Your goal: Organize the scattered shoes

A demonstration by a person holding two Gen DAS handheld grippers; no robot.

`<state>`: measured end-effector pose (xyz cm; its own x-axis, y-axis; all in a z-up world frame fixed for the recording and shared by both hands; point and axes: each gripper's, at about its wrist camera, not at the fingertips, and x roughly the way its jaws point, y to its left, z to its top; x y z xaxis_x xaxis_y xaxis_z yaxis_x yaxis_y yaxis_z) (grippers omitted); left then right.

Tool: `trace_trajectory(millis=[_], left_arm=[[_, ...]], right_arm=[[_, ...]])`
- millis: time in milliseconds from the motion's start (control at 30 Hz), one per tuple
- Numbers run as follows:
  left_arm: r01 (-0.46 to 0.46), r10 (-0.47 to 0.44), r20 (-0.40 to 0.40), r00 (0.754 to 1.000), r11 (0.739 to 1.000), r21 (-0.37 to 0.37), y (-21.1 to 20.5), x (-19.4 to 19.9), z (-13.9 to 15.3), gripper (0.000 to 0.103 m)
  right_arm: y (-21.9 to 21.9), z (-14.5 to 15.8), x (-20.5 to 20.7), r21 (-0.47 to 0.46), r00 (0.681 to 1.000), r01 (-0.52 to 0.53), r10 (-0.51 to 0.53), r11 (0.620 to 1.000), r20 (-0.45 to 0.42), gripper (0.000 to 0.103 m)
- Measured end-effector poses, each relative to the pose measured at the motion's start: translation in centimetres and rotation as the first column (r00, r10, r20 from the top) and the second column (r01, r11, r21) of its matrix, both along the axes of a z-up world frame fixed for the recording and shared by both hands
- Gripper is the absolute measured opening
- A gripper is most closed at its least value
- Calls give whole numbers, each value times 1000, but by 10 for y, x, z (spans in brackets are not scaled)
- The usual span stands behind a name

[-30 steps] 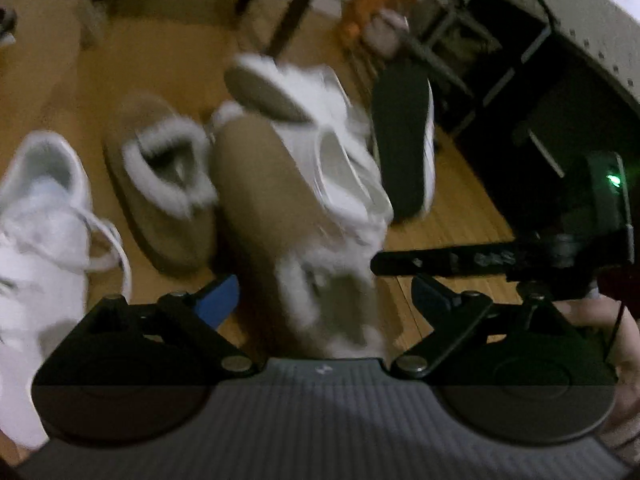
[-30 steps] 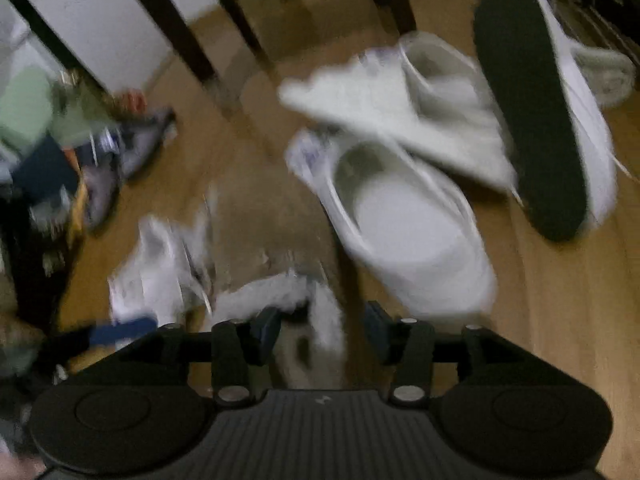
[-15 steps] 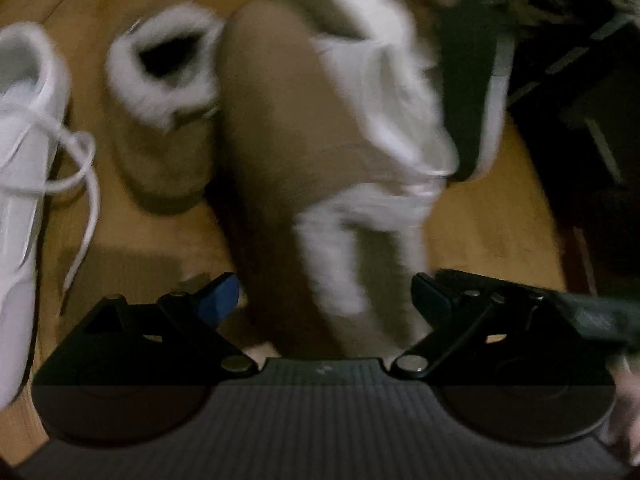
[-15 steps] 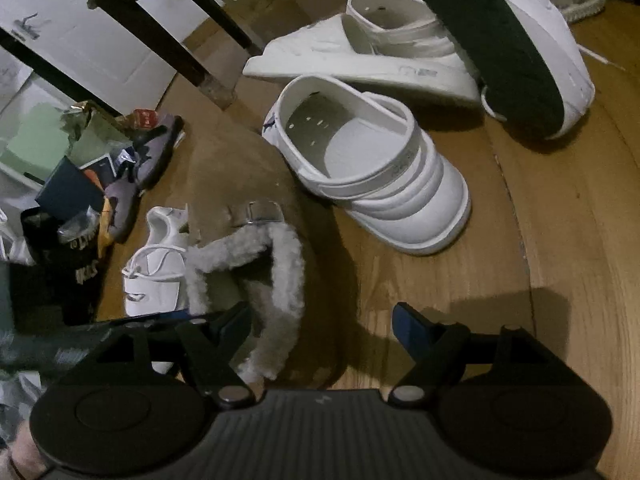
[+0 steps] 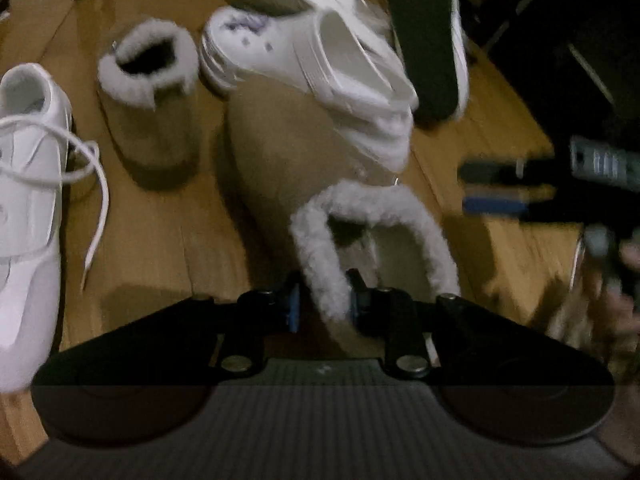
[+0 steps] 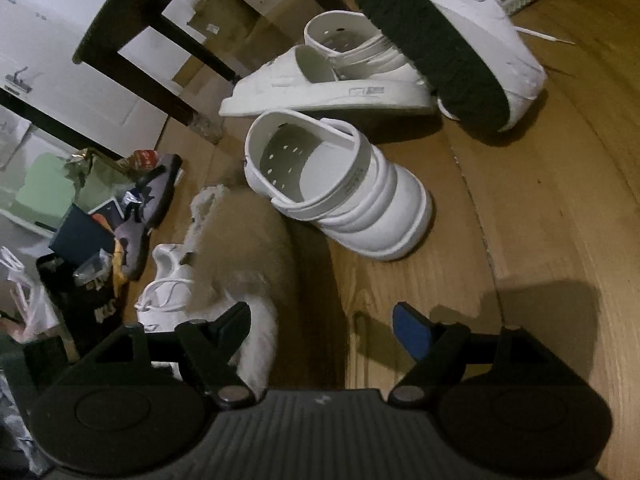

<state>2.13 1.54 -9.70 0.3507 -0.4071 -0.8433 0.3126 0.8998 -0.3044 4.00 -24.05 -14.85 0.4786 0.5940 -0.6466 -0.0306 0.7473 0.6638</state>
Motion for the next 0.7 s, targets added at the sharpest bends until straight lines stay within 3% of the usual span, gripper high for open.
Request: trace_trajectory(millis=[100,233,300,433,567,600,700], left_arm=[[-8,6,36,999,998,65,0,-6,5,24],[13,-22,57,998,988,155,2,-14,25,78],[28,-38,55,998,985,171,5,-18,33,82],[16,-15,-12,1000,988,155,15,-16,42,88],[15,3,-109,994,986,167,15,-11,44,94],[11,9,-117,993,985,173,14,-11,44,94],[4,18,-117,993,983,181,15,-12,45,94]], right_arm=[[4,4,-4,-23,999,-42,42,999,10,80],[26,20,-8,-166,984,-154,167,974,68,80],[51,35,-15,-306,946,-261,305,916,107,80],[90,50,-29,-488,852,-402,512,775,111,79],[131,50,-42,-687,739,-490,674,536,0,79],[136,49,-43,-708,731,-487,682,511,-10,78],[148,49,-41,-722,721,-479,693,499,2,78]])
